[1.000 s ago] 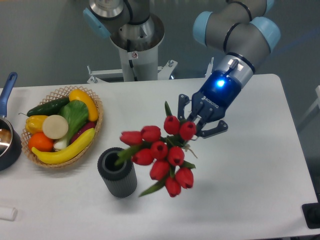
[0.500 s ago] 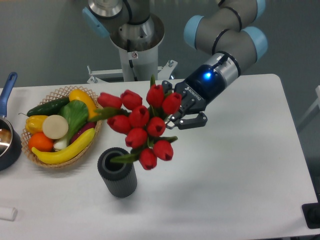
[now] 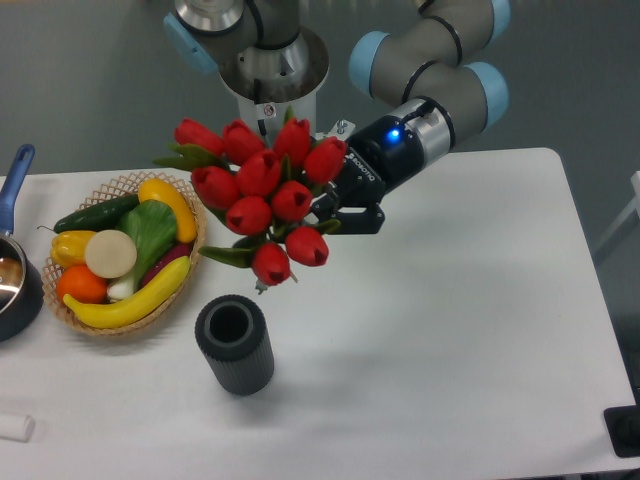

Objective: Insert the flowers into the vase
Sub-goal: 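Lower the tulip stems into the black vase opening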

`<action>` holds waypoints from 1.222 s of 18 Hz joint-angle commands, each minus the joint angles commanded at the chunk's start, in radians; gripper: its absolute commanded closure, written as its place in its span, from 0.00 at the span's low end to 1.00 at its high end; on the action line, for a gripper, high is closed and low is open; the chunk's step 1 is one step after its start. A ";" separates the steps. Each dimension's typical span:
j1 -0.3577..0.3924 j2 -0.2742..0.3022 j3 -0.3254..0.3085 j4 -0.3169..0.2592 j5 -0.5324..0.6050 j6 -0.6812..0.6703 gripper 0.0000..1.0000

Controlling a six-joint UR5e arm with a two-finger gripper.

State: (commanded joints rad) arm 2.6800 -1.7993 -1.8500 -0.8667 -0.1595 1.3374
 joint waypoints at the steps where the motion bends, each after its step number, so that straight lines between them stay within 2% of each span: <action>1: -0.009 -0.017 0.002 0.000 0.000 0.014 0.78; 5: -0.034 -0.055 0.006 0.000 0.002 0.071 0.78; 22: -0.054 -0.126 -0.001 0.000 0.023 0.086 0.78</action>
State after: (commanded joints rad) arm 2.6262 -1.9251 -1.8515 -0.8667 -0.1366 1.4235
